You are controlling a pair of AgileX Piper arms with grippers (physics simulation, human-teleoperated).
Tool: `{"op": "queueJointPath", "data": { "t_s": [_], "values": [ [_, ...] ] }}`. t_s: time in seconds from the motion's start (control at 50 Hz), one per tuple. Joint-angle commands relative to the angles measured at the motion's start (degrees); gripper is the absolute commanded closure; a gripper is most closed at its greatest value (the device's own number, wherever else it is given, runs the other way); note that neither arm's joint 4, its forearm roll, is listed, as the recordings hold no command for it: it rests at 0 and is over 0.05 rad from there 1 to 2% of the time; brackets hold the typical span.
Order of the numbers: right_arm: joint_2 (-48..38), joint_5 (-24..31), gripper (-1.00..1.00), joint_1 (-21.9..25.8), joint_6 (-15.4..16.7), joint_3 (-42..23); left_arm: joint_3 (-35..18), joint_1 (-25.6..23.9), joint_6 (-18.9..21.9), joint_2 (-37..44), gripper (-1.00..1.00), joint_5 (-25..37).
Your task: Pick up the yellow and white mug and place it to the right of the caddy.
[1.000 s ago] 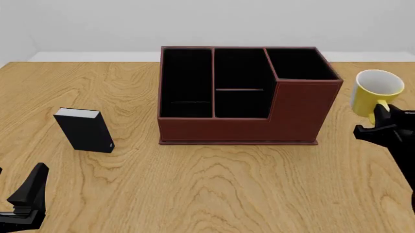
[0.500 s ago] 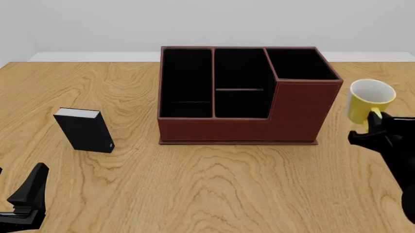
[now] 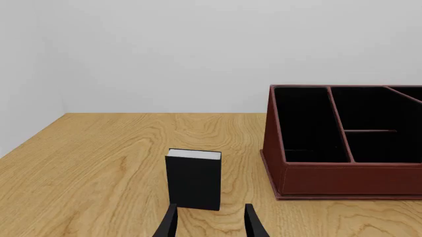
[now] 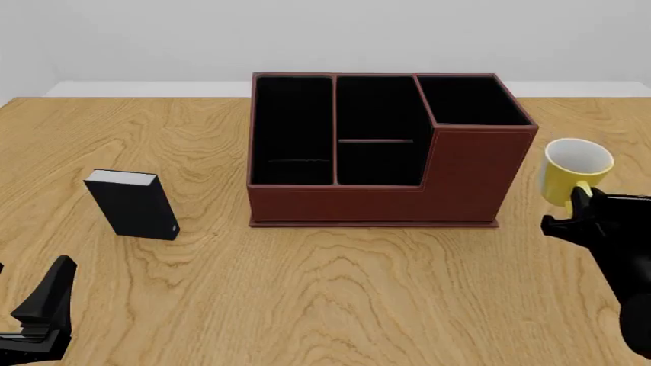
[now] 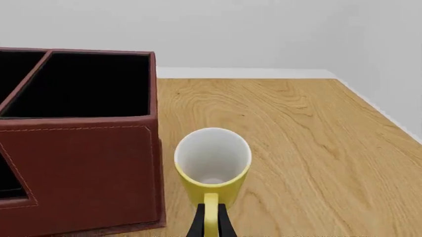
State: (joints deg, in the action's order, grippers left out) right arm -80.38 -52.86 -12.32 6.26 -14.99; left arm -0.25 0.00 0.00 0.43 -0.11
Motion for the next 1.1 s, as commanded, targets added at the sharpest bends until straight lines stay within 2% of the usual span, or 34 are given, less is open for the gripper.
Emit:
{"op": "queueJointPath", "data": {
  "t_s": [0.02,0.36,1.1],
  "values": [
    [-2.9,-2.9,1.00,-0.6,-0.6,0.4,0.0,0.0,0.0,0.0,-1.00,0.0],
    [-8.7,-7.2,1.00,-1.3,-0.6,0.3,0.0,0.0,0.0,0.0,-1.00,0.0],
    [-16.8,-11.4,1.00,-2.2,-0.8,-1.5,0.0,0.0,0.0,0.0,-1.00,0.0]
  ]
}}
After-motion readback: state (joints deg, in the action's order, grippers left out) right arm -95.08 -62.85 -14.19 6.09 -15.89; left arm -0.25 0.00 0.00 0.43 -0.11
